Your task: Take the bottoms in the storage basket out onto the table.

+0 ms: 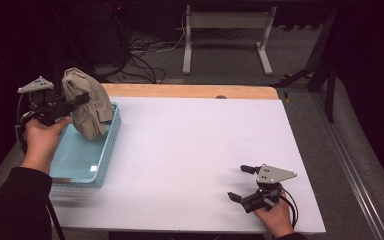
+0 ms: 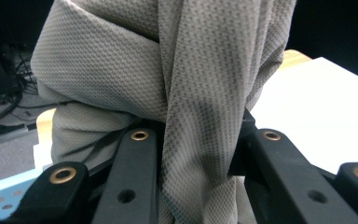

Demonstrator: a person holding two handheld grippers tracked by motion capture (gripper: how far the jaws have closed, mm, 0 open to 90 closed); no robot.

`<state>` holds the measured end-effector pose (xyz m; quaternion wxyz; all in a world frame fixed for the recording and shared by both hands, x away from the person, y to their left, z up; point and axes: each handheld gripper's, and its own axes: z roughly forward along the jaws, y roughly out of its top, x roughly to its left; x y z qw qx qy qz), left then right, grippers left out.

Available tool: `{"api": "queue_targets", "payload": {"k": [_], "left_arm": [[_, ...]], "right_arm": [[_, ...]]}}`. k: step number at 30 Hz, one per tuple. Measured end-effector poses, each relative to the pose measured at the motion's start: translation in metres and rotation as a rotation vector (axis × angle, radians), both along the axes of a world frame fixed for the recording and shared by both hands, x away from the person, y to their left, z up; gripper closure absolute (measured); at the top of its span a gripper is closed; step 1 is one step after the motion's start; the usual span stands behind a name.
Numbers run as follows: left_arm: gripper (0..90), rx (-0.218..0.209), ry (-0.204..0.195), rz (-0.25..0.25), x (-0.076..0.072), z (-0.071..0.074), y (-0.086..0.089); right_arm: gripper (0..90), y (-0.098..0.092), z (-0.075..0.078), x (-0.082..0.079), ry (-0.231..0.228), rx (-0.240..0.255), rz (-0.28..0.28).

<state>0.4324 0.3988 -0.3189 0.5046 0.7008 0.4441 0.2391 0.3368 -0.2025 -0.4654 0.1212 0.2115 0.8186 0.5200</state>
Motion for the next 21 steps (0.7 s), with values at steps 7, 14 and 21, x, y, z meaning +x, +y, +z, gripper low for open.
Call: {"api": "queue_targets", "payload": {"k": [7, 14, 21], "left_arm": [[72.2, -0.015, -0.028, -0.013, -0.005, 0.015, -0.001], [72.2, -0.033, -0.05, -0.026, -0.011, 0.028, -0.003], [72.3, -0.041, -0.072, -0.049, -0.015, 0.038, -0.01]], "right_arm": [[0.2, 0.0, 0.0, 0.0, 0.001, 0.0, 0.0], [0.2, 0.0, 0.0, 0.0, -0.001, 0.0, -0.001], [0.2, 0.0, 0.0, 0.0, -0.002, 0.001, -0.001]]}}
